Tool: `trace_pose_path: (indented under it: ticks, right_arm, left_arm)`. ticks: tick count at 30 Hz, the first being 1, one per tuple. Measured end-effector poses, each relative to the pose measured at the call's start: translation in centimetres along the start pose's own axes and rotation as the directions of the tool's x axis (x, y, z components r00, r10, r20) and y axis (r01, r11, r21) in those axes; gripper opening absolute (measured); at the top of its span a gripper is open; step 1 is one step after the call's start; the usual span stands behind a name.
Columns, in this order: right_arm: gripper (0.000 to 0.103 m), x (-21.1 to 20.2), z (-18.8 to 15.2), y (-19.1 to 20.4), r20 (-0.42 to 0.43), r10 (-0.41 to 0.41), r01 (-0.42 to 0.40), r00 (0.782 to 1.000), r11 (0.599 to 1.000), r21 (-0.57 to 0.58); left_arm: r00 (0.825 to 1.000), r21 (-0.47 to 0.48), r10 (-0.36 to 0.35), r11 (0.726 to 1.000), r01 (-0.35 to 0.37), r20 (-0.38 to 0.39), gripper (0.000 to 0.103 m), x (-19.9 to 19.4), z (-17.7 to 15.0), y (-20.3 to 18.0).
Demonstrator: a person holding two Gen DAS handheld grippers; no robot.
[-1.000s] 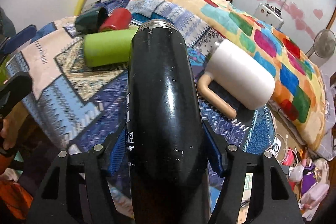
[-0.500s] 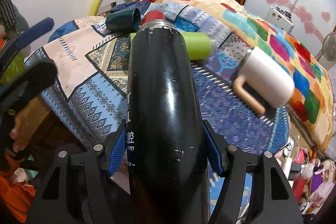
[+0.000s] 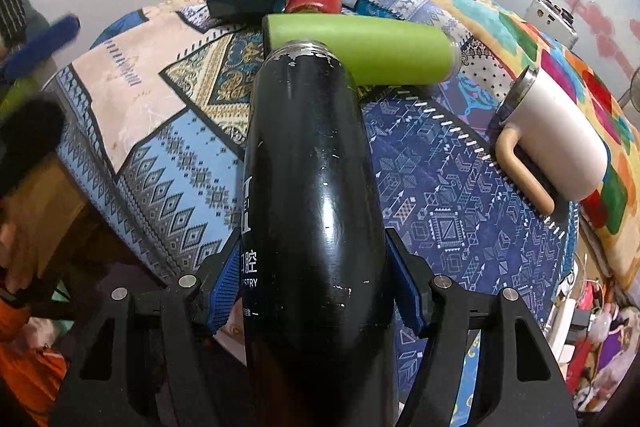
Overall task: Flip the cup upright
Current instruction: 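Lift the black thermos with the right tool and swing it toward the left tool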
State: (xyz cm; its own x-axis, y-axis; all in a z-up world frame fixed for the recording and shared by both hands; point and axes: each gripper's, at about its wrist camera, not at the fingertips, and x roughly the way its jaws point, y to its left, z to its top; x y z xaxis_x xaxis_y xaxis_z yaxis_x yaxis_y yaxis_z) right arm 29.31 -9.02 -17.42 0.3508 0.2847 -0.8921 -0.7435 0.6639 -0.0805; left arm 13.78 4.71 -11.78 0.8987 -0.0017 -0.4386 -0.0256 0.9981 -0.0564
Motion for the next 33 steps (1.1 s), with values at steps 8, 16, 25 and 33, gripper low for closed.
trace_pose_path:
  ticks: [8, 16, 25, 33]
  right_arm:
    - [0.070, -1.0, 0.5, -0.2, 0.025, 0.040, -0.041, 0.999, 0.999, 0.028]
    - [0.071, -6.2, -0.9, -2.0, 0.184, 0.005, -0.017, 0.983, 0.998, 0.062]
    - [0.072, -5.5, -4.7, -8.3, 0.158, -0.107, 0.075, 0.982, 0.978, 0.196]
    - [0.072, -4.7, -6.9, -7.5, 0.179, -0.093, 0.068, 0.979, 0.987, 0.145]
  left_arm:
    - [1.000, -0.007, 0.015, 1.000, -0.015, -0.018, 0.103, 0.8, -0.1, 0.1]
    - [0.999, -0.003, 0.025, 1.000, -0.025, -0.048, 0.103, 1.5, -0.3, 0.0]
    - [0.975, 0.013, -0.065, 0.998, 0.069, -0.213, 0.103, 5.3, -2.1, -2.2]
    - [0.965, 0.091, -0.058, 0.992, 0.083, -0.255, 0.103, 6.0, -1.5, -3.7]
